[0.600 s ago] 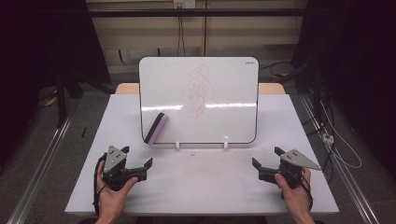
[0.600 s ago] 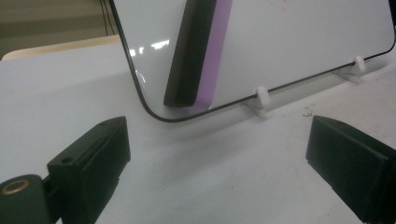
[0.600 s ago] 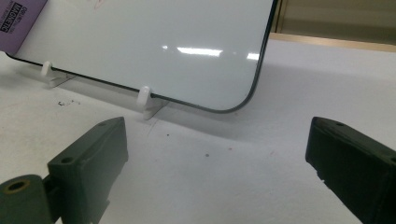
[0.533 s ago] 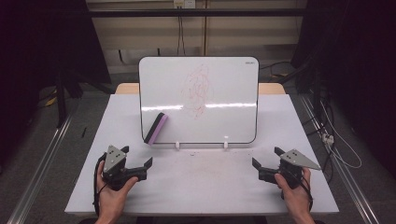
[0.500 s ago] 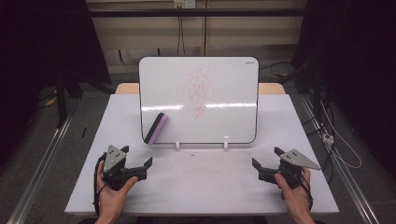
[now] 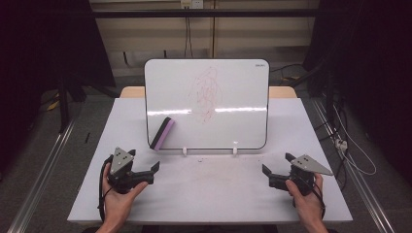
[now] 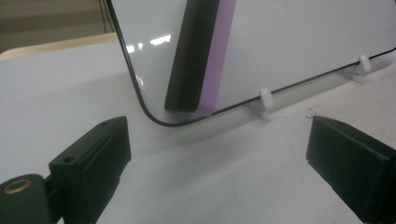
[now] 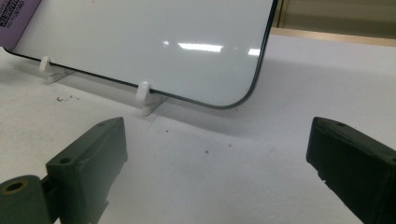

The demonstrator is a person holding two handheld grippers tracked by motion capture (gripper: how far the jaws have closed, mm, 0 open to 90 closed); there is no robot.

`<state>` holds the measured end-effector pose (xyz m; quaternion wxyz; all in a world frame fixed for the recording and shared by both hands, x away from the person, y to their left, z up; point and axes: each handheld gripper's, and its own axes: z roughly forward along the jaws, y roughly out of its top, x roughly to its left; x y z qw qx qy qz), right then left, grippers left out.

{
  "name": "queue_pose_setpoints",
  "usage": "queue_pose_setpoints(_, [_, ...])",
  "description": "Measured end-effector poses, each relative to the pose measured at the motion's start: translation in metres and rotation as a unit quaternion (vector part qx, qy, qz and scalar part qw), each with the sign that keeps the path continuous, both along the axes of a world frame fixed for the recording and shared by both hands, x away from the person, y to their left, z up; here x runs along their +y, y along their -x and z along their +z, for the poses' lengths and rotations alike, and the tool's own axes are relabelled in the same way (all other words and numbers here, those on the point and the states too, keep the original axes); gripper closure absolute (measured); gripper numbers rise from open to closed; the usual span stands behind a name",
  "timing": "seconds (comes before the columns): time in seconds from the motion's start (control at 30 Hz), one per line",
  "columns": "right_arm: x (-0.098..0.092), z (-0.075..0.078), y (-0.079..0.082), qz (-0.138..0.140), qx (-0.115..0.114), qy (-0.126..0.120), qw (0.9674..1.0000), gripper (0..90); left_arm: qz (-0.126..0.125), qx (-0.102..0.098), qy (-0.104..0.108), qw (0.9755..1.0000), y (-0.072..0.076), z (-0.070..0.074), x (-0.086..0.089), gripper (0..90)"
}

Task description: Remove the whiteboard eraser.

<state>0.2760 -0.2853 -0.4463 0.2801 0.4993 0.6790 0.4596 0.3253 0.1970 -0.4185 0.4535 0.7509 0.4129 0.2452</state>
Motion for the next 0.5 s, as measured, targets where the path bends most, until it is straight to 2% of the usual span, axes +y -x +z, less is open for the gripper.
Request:
queue_pose_setpoints(0.07, [0.000, 0.000, -0.001, 0.002, 0.002, 0.000, 1.0000, 4.6, -0.003, -0.003, -0.002, 1.0000, -0.003, 0.002, -0.001, 6.6])
queue_pose_setpoints(0.1, [0.000, -0.001, -0.001, 0.004, 0.001, 0.002, 1.0000, 4.6, -0.005, -0.003, -0.011, 0.9999, -0.005, 0.004, -0.001, 6.7])
queue_pose_setpoints(0.17, [0.001, -0.001, -0.002, 0.005, 0.003, 0.003, 1.0000, 4.6, -0.005, -0.009, -0.009, 0.9999, -0.007, 0.005, -0.003, 6.6])
queue_pose_setpoints(0.37, [0.002, -0.002, -0.002, 0.007, 0.008, 0.003, 0.9999, 4.7, -0.001, -0.026, -0.056, 0.9981, -0.015, 0.011, -0.010, 7.5])
queue_pose_setpoints(0.43, [0.002, -0.002, -0.002, 0.008, 0.007, 0.005, 0.9999, 4.7, -0.002, -0.030, -0.067, 0.9973, -0.017, 0.012, -0.013, 8.2])
queue_pose_setpoints(0.5, [0.002, -0.002, -0.003, 0.007, 0.009, 0.003, 0.9999, 4.8, -0.004, -0.032, -0.068, 0.9972, -0.020, 0.015, -0.015, 8.8])
